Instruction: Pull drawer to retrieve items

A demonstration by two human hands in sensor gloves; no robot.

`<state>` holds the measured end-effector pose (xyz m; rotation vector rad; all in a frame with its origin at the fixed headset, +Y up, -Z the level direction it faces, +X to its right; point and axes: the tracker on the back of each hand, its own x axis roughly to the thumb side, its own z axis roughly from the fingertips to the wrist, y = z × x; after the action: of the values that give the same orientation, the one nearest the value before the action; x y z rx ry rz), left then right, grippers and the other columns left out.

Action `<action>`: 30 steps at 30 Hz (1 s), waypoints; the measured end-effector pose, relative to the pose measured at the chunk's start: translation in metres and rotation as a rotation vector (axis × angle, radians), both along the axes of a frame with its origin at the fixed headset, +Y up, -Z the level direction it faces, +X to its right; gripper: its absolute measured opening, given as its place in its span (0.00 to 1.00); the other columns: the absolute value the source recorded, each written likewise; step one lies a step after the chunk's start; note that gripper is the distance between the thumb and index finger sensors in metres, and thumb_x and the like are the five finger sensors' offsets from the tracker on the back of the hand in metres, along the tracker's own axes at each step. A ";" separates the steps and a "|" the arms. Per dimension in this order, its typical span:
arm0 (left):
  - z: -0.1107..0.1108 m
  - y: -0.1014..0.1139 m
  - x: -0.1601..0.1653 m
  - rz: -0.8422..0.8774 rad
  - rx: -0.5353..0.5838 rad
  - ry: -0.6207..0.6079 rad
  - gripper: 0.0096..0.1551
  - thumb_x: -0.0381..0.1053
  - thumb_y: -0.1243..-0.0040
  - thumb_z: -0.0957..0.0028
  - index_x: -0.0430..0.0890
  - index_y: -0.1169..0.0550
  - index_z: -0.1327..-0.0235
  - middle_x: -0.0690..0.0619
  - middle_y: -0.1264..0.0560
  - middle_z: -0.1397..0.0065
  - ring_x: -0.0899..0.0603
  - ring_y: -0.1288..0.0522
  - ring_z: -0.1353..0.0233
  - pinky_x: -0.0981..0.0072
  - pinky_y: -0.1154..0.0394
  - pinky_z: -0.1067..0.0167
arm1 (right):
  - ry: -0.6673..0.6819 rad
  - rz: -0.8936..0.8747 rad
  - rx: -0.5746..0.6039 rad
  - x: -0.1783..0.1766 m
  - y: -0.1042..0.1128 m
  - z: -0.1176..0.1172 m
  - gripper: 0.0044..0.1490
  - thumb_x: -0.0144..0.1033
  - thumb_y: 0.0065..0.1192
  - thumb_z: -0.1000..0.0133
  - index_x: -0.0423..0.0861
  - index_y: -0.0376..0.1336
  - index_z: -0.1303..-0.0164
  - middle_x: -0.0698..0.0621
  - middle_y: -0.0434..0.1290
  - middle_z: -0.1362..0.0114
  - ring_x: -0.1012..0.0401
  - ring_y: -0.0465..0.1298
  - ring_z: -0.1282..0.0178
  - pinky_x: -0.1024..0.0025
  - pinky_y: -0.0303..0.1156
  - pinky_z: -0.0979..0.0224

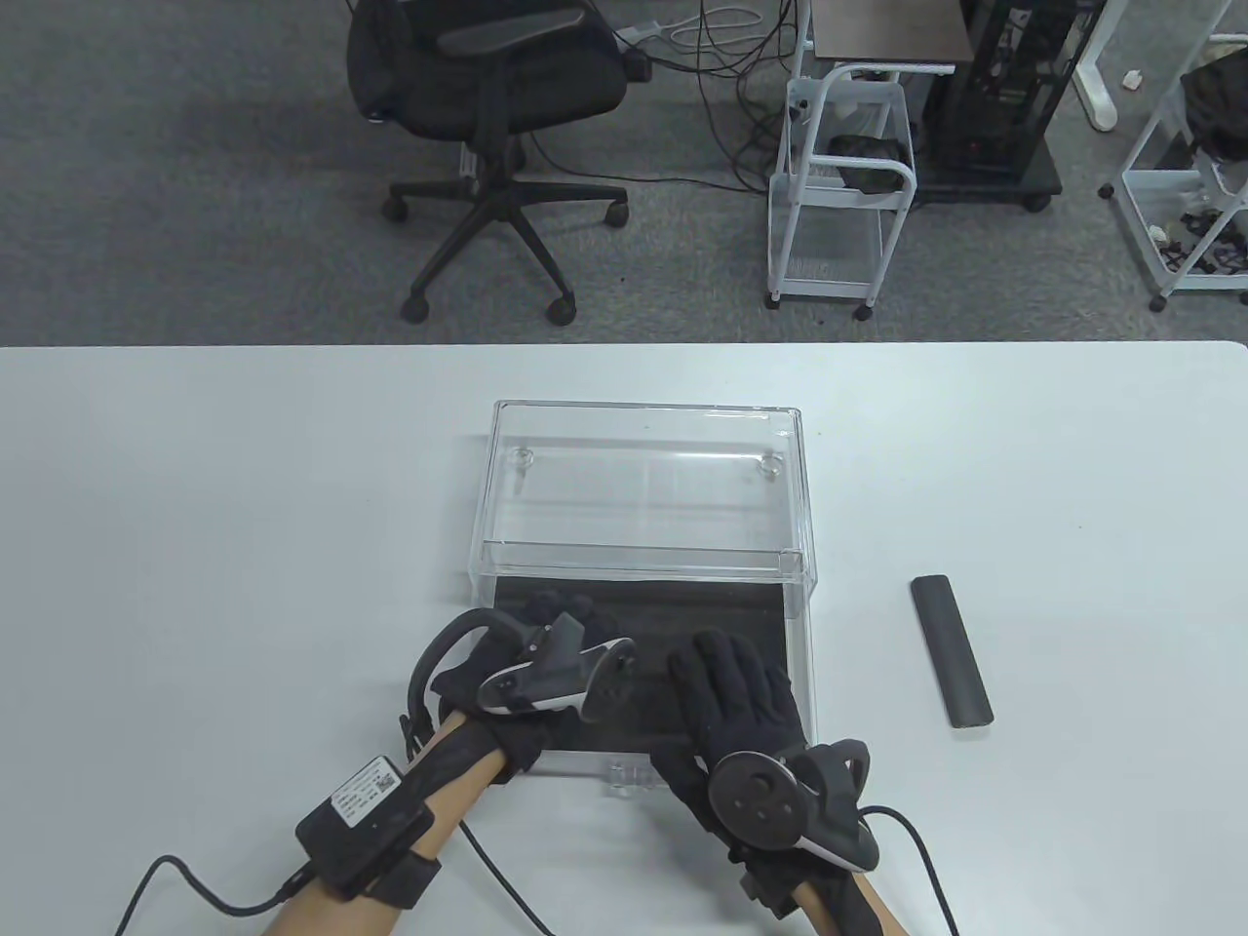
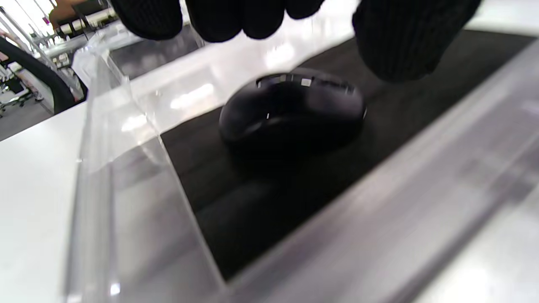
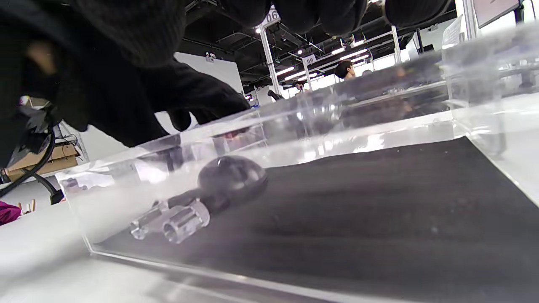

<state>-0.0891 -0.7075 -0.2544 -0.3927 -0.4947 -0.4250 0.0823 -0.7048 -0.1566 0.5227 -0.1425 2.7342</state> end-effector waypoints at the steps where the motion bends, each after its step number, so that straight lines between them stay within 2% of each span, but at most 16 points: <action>1: -0.005 -0.004 0.004 -0.029 -0.022 0.013 0.59 0.67 0.35 0.50 0.53 0.53 0.13 0.45 0.48 0.09 0.35 0.43 0.13 0.33 0.38 0.23 | 0.000 -0.003 0.002 0.000 0.000 0.000 0.56 0.58 0.57 0.42 0.42 0.42 0.11 0.36 0.45 0.10 0.37 0.50 0.12 0.30 0.54 0.22; 6: -0.024 -0.018 0.009 -0.129 -0.176 0.095 0.64 0.68 0.35 0.50 0.57 0.61 0.14 0.49 0.56 0.06 0.34 0.48 0.10 0.29 0.43 0.21 | -0.007 -0.019 0.009 0.004 0.003 0.001 0.56 0.58 0.57 0.42 0.42 0.42 0.11 0.36 0.45 0.10 0.37 0.51 0.12 0.30 0.54 0.22; 9: -0.031 -0.028 0.011 -0.147 -0.204 0.098 0.63 0.65 0.33 0.49 0.57 0.59 0.14 0.48 0.53 0.07 0.34 0.48 0.10 0.27 0.44 0.20 | -0.012 -0.020 -0.010 0.007 0.005 0.002 0.56 0.58 0.56 0.42 0.42 0.42 0.11 0.36 0.45 0.10 0.37 0.50 0.12 0.29 0.53 0.22; 12: -0.031 -0.033 0.015 -0.145 -0.110 0.066 0.60 0.63 0.32 0.50 0.54 0.53 0.14 0.46 0.46 0.10 0.34 0.41 0.13 0.29 0.42 0.21 | -0.020 -0.023 -0.021 0.010 0.004 0.002 0.56 0.59 0.56 0.42 0.42 0.42 0.11 0.36 0.45 0.10 0.36 0.50 0.12 0.29 0.53 0.22; 15: -0.029 -0.037 0.016 -0.216 -0.100 0.068 0.61 0.63 0.32 0.51 0.54 0.54 0.14 0.45 0.46 0.11 0.34 0.40 0.15 0.30 0.41 0.21 | -0.033 -0.027 -0.024 0.011 0.004 0.001 0.56 0.59 0.56 0.42 0.42 0.41 0.11 0.35 0.45 0.10 0.36 0.50 0.12 0.29 0.53 0.22; 18: -0.028 -0.039 0.015 -0.224 -0.063 0.044 0.58 0.64 0.31 0.51 0.54 0.50 0.15 0.47 0.42 0.13 0.37 0.35 0.17 0.31 0.39 0.22 | -0.044 -0.024 -0.020 0.011 0.004 0.000 0.57 0.59 0.56 0.42 0.42 0.40 0.11 0.35 0.45 0.10 0.36 0.50 0.12 0.29 0.53 0.22; 20: -0.026 -0.033 0.011 -0.169 -0.067 0.027 0.58 0.68 0.33 0.53 0.52 0.47 0.16 0.47 0.39 0.15 0.37 0.31 0.21 0.32 0.37 0.23 | -0.045 -0.022 -0.025 0.012 0.003 0.000 0.57 0.59 0.56 0.42 0.42 0.41 0.11 0.35 0.45 0.10 0.36 0.50 0.12 0.29 0.53 0.22; 24: -0.011 -0.006 0.004 -0.040 -0.022 0.005 0.58 0.69 0.34 0.53 0.50 0.47 0.15 0.45 0.38 0.16 0.37 0.30 0.22 0.32 0.36 0.24 | -0.034 -0.007 -0.049 0.013 0.001 0.000 0.56 0.59 0.56 0.42 0.42 0.42 0.11 0.35 0.45 0.10 0.36 0.51 0.12 0.29 0.54 0.22; 26: 0.000 0.009 0.001 -0.025 0.045 -0.003 0.58 0.69 0.34 0.53 0.51 0.47 0.15 0.46 0.39 0.15 0.36 0.31 0.20 0.29 0.39 0.23 | -0.033 -0.002 -0.047 0.012 0.001 0.000 0.57 0.59 0.56 0.42 0.42 0.41 0.11 0.35 0.45 0.10 0.36 0.50 0.12 0.30 0.54 0.22; 28: 0.013 0.024 -0.003 -0.002 0.102 -0.015 0.58 0.70 0.35 0.54 0.53 0.48 0.15 0.46 0.39 0.13 0.33 0.33 0.16 0.29 0.39 0.22 | -0.030 -0.007 -0.041 0.011 0.001 0.000 0.57 0.59 0.56 0.42 0.42 0.41 0.11 0.35 0.45 0.10 0.36 0.51 0.12 0.29 0.54 0.22; 30: 0.029 0.036 -0.007 0.061 0.161 -0.033 0.58 0.71 0.35 0.54 0.55 0.48 0.15 0.41 0.34 0.16 0.32 0.27 0.20 0.30 0.35 0.24 | -0.018 -0.014 -0.023 0.009 0.001 0.003 0.58 0.59 0.57 0.42 0.42 0.40 0.11 0.36 0.45 0.10 0.37 0.50 0.12 0.30 0.54 0.22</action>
<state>-0.0961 -0.6717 -0.2253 -0.2147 -0.4997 -0.4100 0.0914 -0.7033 -0.1540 0.4887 -0.1187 2.7243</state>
